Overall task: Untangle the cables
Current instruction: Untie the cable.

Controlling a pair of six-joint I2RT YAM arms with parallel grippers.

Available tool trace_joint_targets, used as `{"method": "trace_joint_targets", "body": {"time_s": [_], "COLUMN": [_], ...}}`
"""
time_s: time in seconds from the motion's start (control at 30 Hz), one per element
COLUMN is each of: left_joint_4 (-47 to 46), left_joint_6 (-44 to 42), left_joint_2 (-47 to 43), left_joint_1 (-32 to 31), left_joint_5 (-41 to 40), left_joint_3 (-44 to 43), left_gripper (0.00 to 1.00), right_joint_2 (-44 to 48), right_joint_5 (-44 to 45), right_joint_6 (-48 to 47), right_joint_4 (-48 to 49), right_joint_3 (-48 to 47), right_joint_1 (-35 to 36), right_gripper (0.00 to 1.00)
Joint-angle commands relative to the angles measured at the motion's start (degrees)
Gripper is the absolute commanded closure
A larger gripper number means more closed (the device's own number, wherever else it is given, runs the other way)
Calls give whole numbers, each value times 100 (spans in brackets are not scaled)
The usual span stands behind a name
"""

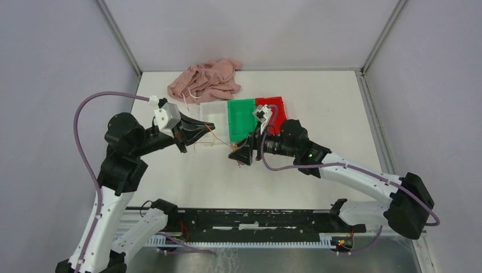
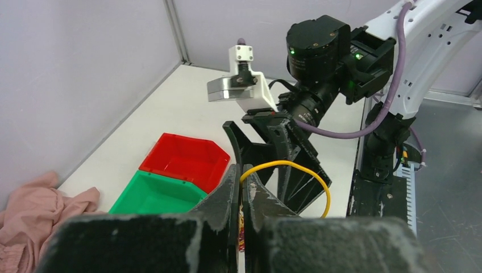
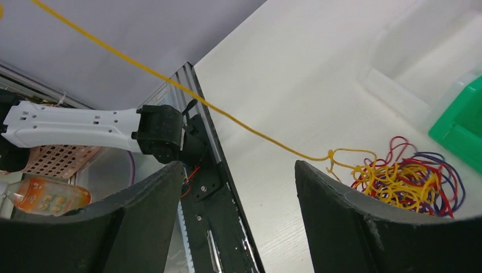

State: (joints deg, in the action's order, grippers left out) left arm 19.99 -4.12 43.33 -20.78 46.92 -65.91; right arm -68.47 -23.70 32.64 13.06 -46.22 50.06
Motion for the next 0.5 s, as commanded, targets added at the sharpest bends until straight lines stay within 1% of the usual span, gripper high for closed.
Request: {"method": "trace_joint_targets", "body": {"time_s": [0.0, 0.1, 0.17, 0.33, 0.47], "left_joint_4": [-175, -178, -179, -173, -178], "left_joint_6": [191, 163, 113, 95, 104], "left_joint_2": [79, 117, 128, 129, 137], "left_joint_1": [-17, -23, -21, -23, -23], "left_joint_5": [234, 248, 233, 222, 217], "left_joint_3": [71, 116, 145, 145, 61], "left_gripper": [97, 97, 97, 97, 97], "right_joint_2": [-525, -937, -1255, -1787, -2067], "right_joint_5": [267, 395, 307, 492, 455], "right_joint_6": [-19, 190, 359, 523, 744], "right_joint_4": [460, 725, 935, 754, 960], "right_joint_3": [-452, -639, -777, -1132, -1164], "right_joint_1": [21, 21, 37, 156, 239], "right_gripper": [22, 24, 25, 29, 31]}}
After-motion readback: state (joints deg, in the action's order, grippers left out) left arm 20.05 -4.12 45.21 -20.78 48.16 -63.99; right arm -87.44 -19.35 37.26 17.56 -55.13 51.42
